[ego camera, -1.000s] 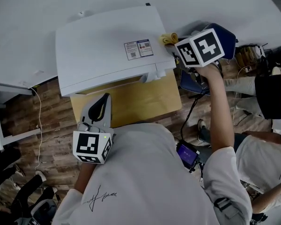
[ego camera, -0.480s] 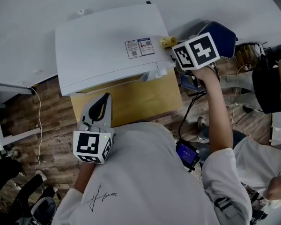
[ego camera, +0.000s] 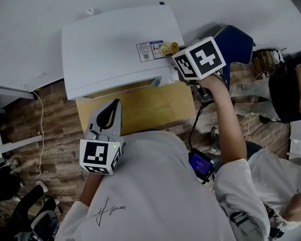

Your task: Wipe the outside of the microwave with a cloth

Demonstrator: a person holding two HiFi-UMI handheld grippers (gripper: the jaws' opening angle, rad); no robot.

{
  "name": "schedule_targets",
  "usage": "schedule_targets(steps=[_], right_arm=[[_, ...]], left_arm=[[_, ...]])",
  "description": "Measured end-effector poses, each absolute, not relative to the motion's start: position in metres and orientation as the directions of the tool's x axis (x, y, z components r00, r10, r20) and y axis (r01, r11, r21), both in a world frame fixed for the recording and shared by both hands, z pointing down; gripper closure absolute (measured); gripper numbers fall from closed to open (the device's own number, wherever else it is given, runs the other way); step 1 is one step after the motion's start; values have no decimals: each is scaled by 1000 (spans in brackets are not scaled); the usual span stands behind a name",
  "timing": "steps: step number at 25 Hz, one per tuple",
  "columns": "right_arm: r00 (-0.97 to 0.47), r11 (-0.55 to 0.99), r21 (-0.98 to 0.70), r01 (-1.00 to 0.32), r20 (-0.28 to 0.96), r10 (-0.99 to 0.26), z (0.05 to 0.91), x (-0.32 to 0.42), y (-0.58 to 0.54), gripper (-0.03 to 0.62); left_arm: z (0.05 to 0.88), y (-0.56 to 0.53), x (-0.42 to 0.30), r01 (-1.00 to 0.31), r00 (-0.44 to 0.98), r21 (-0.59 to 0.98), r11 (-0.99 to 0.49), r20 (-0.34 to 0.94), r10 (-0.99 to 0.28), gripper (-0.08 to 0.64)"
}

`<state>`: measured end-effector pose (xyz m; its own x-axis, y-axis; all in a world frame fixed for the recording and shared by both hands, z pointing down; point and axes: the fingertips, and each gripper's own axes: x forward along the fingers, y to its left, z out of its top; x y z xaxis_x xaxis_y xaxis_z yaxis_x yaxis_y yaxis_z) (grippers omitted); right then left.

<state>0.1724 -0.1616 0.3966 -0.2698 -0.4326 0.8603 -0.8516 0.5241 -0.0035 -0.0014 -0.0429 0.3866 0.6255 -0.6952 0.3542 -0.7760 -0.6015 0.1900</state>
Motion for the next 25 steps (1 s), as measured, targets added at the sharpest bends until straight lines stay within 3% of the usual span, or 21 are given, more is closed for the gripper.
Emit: schedule_targets(steps=[25], right_arm=[[-417,642,-110,-759,840,-348,397,85,-162,474]], left_arm=[[388,-42,-19,-797,601,202,-569,348,-719,565]])
